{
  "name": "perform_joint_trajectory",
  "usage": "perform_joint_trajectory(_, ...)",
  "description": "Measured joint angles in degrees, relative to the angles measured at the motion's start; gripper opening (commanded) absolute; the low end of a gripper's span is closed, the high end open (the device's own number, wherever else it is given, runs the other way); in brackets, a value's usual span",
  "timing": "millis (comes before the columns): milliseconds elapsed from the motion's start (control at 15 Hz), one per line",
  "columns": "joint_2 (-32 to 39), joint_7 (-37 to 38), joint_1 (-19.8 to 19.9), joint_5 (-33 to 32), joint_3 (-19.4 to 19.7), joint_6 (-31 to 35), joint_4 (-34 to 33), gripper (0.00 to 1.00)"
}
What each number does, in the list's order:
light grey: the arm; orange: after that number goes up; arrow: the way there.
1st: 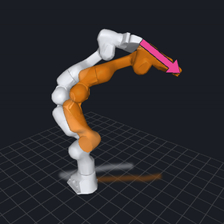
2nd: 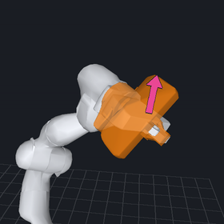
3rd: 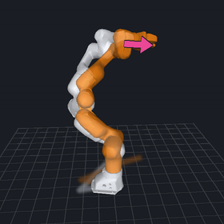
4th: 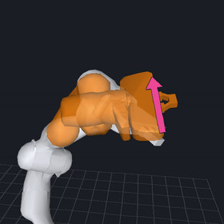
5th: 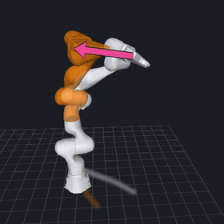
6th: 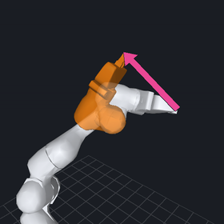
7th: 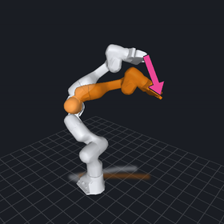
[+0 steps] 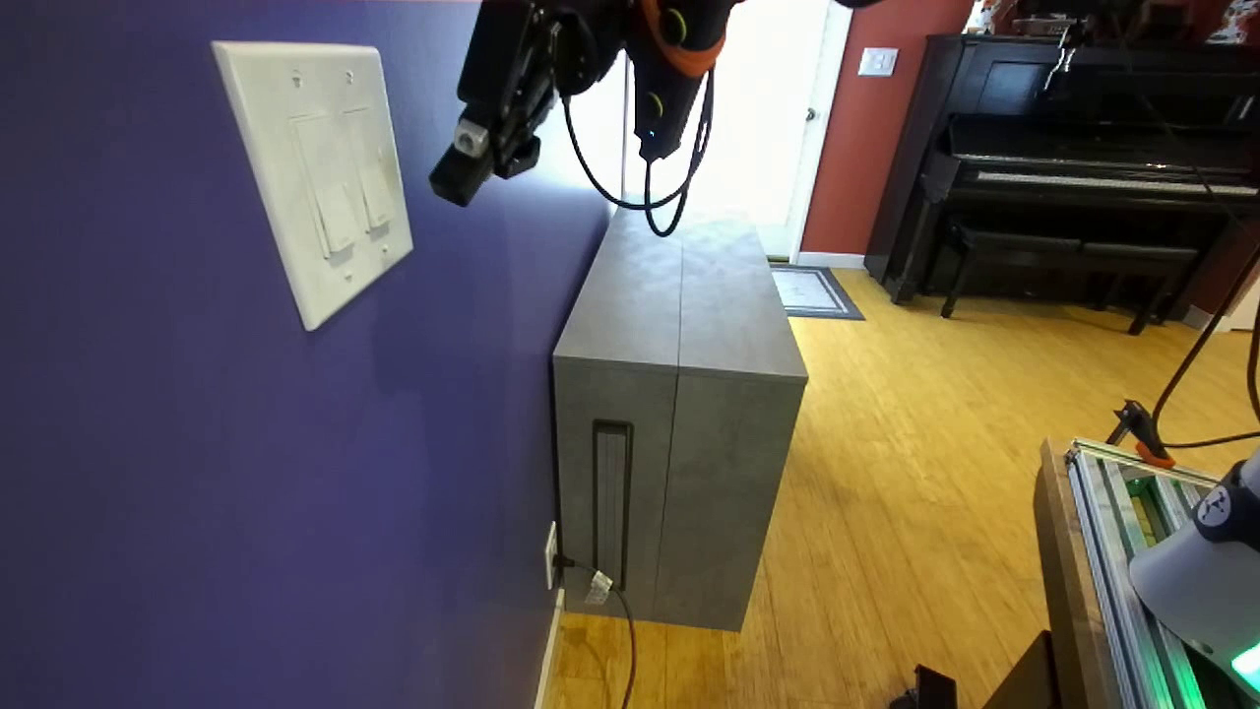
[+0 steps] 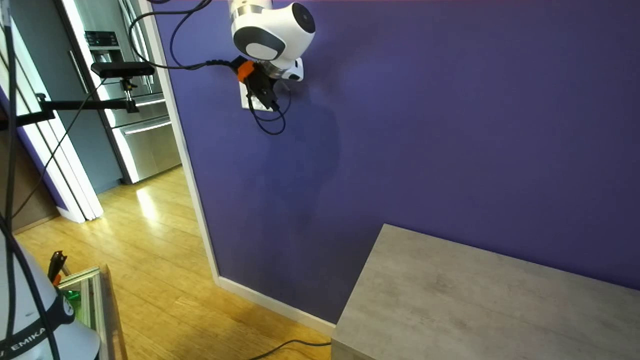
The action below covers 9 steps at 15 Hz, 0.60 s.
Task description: Press the light switch on the right
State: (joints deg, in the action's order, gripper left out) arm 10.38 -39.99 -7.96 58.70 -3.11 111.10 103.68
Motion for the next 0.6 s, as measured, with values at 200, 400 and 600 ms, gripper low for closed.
perform_joint_trajectory(200,1.3,0.3,0.3,0.0,-0.2,0.0,-1.5,0.00)
perform_joint_trajectory(400,3.0,1.7,0.3,0.0,-0.8,0.0,-3.7,0.00)
perform_joint_trajectory(600,5.0,4.0,0.3,0.0,-1.4,0.0,-5.9,0.00)
